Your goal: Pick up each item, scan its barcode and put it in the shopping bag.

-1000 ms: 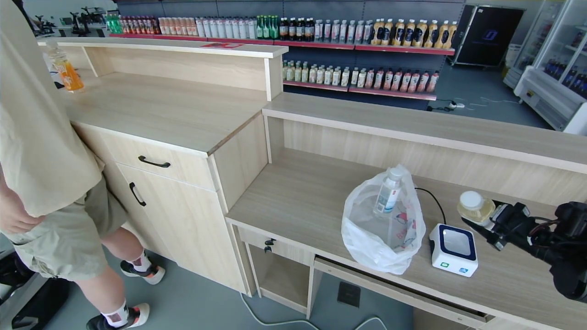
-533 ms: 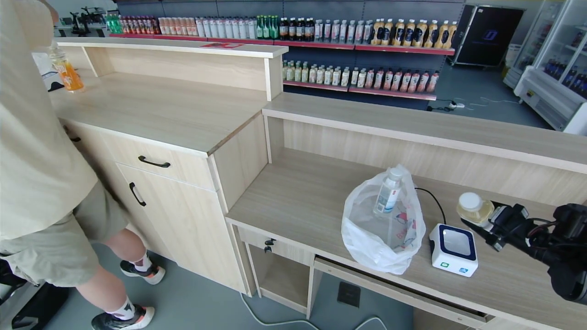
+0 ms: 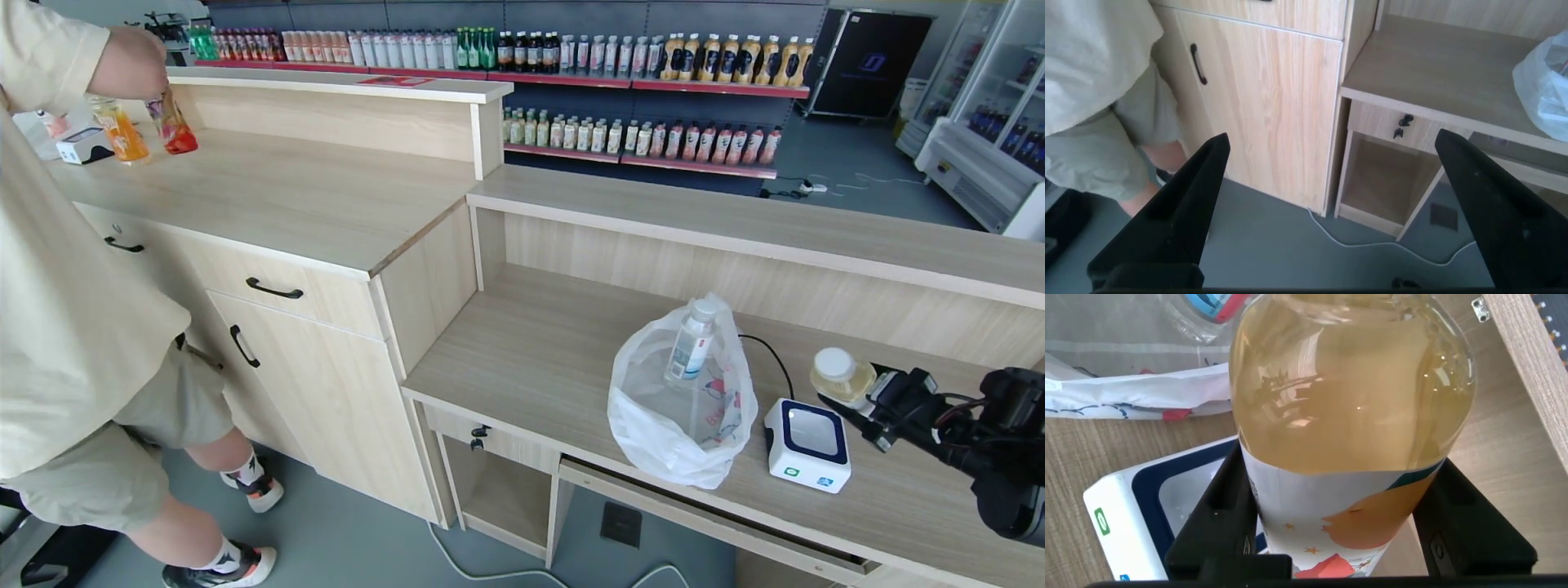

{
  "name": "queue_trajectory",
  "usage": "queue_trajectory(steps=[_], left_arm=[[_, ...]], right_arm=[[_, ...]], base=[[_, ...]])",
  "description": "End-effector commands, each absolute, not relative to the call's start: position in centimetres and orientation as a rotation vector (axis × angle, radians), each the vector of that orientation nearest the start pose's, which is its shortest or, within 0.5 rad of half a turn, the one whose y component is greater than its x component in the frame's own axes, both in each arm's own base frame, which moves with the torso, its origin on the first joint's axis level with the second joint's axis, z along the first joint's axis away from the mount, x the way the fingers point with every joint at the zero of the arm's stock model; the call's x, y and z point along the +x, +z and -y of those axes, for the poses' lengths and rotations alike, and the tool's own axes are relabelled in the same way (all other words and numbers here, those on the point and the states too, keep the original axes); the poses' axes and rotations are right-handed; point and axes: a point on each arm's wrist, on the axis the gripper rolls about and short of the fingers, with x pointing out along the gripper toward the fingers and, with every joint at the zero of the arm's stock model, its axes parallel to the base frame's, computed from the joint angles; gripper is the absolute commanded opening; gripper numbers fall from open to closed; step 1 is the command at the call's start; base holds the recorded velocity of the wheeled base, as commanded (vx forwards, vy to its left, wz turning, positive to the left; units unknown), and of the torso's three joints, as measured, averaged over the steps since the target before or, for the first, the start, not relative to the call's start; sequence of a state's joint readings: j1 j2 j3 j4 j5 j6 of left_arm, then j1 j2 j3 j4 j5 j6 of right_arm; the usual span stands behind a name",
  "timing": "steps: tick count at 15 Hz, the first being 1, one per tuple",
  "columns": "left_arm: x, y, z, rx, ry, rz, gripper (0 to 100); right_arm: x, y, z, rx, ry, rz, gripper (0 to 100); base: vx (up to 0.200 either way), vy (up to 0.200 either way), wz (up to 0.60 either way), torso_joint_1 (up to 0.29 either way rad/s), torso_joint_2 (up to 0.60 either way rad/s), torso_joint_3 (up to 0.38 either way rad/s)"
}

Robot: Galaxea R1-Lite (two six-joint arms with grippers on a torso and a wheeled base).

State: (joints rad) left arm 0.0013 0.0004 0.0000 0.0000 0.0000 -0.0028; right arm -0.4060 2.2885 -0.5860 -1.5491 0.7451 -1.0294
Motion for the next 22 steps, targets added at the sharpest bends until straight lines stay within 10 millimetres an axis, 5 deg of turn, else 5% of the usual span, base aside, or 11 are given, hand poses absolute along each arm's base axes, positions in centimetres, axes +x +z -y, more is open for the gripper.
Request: queue_trajectory(steps=[1, 22], left_arm=[[-2.3, 7.5, 0.0, -0.003, 0.002, 0.0, 100], [-2.3, 7.5, 0.0, -0.003, 0.002, 0.0, 100]], right_arm=[[32.5, 2.3, 12.0, -0.928, 0.382, 0.053, 0], [35.2, 1.0, 11.6, -0.846, 0.401, 0.083, 0]], base=[[0.0, 0.0, 0.0, 0.0, 0.0, 0.0], [0.0, 0.0, 0.0, 0.0, 0.0, 0.0]])
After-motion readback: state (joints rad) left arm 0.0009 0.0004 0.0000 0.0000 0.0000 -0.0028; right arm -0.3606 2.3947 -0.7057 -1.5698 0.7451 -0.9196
